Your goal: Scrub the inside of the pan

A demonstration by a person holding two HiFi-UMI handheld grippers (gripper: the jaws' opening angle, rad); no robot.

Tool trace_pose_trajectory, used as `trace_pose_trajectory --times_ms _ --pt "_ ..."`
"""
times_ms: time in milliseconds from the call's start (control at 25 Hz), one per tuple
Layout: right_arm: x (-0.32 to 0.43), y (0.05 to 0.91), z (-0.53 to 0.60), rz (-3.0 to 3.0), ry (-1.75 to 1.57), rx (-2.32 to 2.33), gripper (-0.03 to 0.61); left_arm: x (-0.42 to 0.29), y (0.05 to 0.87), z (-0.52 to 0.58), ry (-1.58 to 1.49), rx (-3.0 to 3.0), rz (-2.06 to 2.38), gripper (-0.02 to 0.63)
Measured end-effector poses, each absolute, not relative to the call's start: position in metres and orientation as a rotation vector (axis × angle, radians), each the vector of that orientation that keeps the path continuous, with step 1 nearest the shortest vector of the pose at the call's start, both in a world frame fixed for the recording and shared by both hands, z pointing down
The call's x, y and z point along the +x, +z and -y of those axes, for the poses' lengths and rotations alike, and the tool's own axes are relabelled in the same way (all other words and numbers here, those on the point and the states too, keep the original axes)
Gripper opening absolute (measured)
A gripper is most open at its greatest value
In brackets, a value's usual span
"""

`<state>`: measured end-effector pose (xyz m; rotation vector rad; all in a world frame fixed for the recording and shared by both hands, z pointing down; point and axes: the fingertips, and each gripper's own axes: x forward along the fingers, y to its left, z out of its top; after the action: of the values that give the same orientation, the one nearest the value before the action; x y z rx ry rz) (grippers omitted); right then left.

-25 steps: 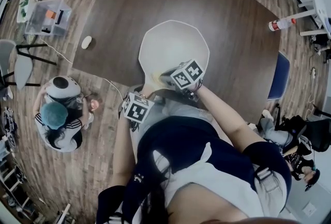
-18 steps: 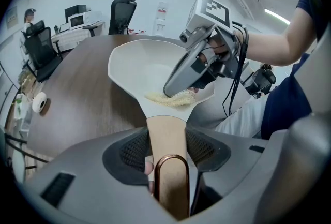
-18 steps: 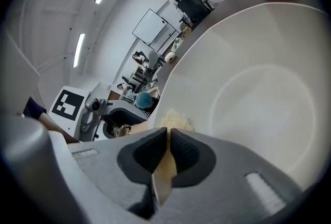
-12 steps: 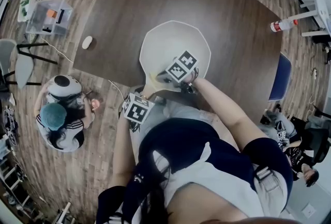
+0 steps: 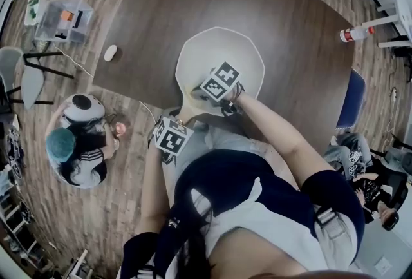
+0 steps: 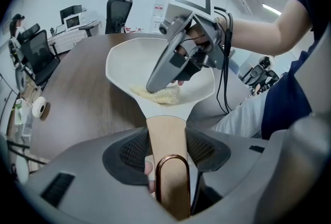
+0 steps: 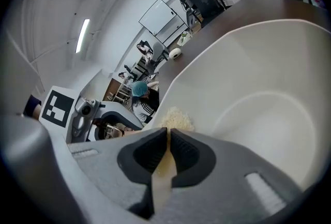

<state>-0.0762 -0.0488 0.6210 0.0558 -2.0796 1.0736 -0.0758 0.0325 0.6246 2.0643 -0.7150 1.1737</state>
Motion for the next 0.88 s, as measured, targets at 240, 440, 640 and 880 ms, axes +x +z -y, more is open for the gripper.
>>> trace_pose_trajectory --times_ms 240,440,640,880 --pt "-0.080 0.623 0.066 2.124 1.077 0.125 0.018 -0.073 0.625 -0.032 1.191 2.061 0.705 0.225" --pt "-0.086 0.623 0.074 2.162 0.997 0.169 0.018 -0.076 0.626 -0.032 1.195 2.060 0.709 0.225" --pt "-0.091 0.622 0.087 2.218 0.900 0.218 0.018 -0.076 0.626 -0.033 1.197 2.065 0.711 0.225" --pt "-0.092 0.622 0.100 2.265 0.866 0.234 0.018 -0.074 0.625 -0.033 1.200 2.069 0.711 0.225"
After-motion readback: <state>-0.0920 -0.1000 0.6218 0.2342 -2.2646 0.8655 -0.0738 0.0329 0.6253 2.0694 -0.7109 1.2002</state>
